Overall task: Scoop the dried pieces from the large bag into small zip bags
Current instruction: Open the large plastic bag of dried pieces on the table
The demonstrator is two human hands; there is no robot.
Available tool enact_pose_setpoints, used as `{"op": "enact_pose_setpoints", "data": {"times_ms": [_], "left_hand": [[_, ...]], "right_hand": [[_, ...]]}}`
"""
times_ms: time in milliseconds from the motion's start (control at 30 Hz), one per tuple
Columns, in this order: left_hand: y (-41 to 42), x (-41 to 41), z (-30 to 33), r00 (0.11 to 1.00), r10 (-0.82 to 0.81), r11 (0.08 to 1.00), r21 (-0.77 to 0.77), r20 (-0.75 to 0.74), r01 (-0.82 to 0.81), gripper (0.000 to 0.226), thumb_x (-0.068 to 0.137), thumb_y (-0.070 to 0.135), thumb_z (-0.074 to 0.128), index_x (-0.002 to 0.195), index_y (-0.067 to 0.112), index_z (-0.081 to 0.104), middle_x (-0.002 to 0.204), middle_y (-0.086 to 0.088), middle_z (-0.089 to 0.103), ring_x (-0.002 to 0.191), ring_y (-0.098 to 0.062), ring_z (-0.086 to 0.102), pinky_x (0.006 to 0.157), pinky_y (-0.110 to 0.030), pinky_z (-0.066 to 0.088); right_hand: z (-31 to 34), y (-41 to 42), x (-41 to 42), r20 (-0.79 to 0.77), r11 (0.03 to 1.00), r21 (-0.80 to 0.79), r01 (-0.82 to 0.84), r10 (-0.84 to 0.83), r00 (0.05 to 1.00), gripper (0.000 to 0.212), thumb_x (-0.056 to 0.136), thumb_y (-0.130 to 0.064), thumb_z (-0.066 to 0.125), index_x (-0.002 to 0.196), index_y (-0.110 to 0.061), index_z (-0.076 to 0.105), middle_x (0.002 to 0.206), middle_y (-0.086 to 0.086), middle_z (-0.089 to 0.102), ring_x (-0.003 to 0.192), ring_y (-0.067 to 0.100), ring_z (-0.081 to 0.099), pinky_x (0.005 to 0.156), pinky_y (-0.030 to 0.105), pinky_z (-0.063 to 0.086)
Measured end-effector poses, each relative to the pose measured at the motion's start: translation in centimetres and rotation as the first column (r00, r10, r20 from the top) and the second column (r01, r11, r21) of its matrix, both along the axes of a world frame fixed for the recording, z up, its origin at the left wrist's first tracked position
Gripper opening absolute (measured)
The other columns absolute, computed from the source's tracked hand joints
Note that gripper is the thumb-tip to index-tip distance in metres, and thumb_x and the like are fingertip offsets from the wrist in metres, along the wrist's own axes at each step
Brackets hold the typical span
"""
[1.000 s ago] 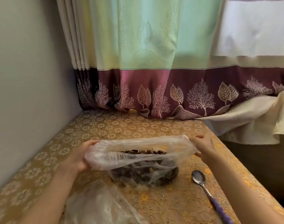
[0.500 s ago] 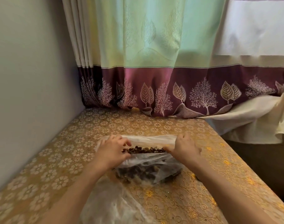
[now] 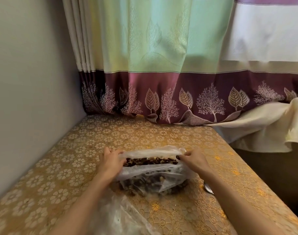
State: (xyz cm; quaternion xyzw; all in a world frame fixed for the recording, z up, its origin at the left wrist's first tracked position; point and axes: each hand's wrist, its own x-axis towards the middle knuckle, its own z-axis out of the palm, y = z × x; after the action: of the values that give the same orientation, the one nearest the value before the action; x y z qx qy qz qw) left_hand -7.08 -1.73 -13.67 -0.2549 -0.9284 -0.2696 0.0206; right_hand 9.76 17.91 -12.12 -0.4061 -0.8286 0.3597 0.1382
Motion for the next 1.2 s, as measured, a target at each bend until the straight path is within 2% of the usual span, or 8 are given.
{"op": "enact_pose_setpoints", "data": {"times_ms": [200,333,433,633,733,933,1067,1200], "left_hand": [[0.2,-1.4,0.5,0.997,-0.028,0.995,-0.093,0.074,0.035,0.033,0.082,0.032,0.065,0.113,0.025,0.060,0.129,-0.008,0.043,0.120,-0.023,0.041,0.093,-0.031,0.038],[0.4,-2.1,0.7,0.980,-0.148,0.986,-0.059,0.136,0.157,0.017,0.087,0.022,0.060,0.101,0.015,0.065,0.091,-0.001,0.064,0.062,-0.010,0.048,0.052,-0.016,0.039],[0.6,-2.4,1.4,0.945,-0.192,0.981,0.061,0.264,0.182,0.014,0.092,0.014,0.054,0.085,0.008,0.064,0.080,-0.001,0.063,0.055,-0.008,0.049,0.047,-0.015,0.037],[0.0,-3.7,3.6,0.521,-0.410,0.830,0.543,0.748,-0.126,0.015,0.090,0.004,0.046,0.082,-0.004,0.055,0.066,-0.013,0.058,0.056,-0.021,0.055,0.048,-0.027,0.052],[-0.1,-4.5,3.2,0.390,-0.407,0.828,0.513,0.826,-0.223,0.018,0.082,0.007,0.054,0.094,-0.007,0.055,0.064,-0.015,0.063,0.054,-0.023,0.060,0.049,-0.032,0.054],[0.3,-4.5,2.4,0.667,-0.285,0.874,0.472,0.688,-0.113,0.013,0.089,0.003,0.051,0.101,0.006,0.055,0.095,-0.013,0.059,0.071,-0.021,0.060,0.053,-0.028,0.054],[0.7,-3.1,2.8,0.906,-0.300,0.898,0.409,0.298,0.163,0.017,0.091,0.026,0.052,0.107,0.019,0.054,0.112,0.001,0.054,0.091,-0.009,0.054,0.066,-0.018,0.046],[1.1,-1.6,1.8,0.936,-0.345,0.938,-0.067,-0.065,0.341,0.045,0.086,0.045,0.056,0.128,0.031,0.047,0.126,0.013,0.047,0.117,-0.009,0.045,0.099,-0.036,0.042]], "right_hand": [[1.9,1.5,1.3,-0.287,0.887,-0.449,-0.108,-0.028,0.958,0.012,0.086,-0.005,0.059,0.094,0.005,0.058,0.088,0.012,0.061,0.074,0.018,0.059,0.056,0.022,0.046],[2.2,2.3,0.7,-0.361,0.867,-0.476,-0.145,-0.043,0.932,0.013,0.087,0.002,0.050,0.076,-0.002,0.055,0.075,0.008,0.057,0.069,0.017,0.055,0.061,0.024,0.046],[2.5,2.9,-0.1,-0.379,0.775,-0.612,-0.156,-0.114,0.919,0.023,0.088,0.001,0.040,0.068,-0.007,0.048,0.058,0.004,0.050,0.053,0.015,0.049,0.051,0.024,0.042],[3.6,4.7,-1.0,-0.361,0.349,-0.907,-0.238,-0.347,0.866,0.018,0.093,-0.004,0.034,0.081,0.000,0.047,0.055,0.009,0.048,0.040,0.015,0.049,0.037,0.021,0.047],[3.4,4.9,-0.8,-0.357,0.381,-0.895,-0.232,-0.301,0.884,0.014,0.090,-0.001,0.044,0.077,0.001,0.048,0.051,0.011,0.052,0.037,0.018,0.054,0.035,0.027,0.050],[1.4,5.1,-0.5,-0.106,0.992,-0.118,0.043,-0.056,0.993,0.035,0.093,-0.036,0.055,0.096,-0.001,0.058,0.093,0.014,0.063,0.073,0.020,0.053,0.060,0.032,0.044],[3.2,2.7,-1.0,-0.211,0.938,0.344,-0.029,0.108,0.971,0.038,0.089,-0.045,0.056,0.108,-0.011,0.058,0.108,0.006,0.061,0.092,0.013,0.055,0.079,0.026,0.046],[1.6,-0.5,-1.8,0.204,0.713,0.640,-0.286,0.200,0.958,0.058,0.087,-0.055,0.052,0.133,-0.020,0.046,0.130,-0.001,0.050,0.121,0.016,0.045,0.104,0.036,0.037]]}}
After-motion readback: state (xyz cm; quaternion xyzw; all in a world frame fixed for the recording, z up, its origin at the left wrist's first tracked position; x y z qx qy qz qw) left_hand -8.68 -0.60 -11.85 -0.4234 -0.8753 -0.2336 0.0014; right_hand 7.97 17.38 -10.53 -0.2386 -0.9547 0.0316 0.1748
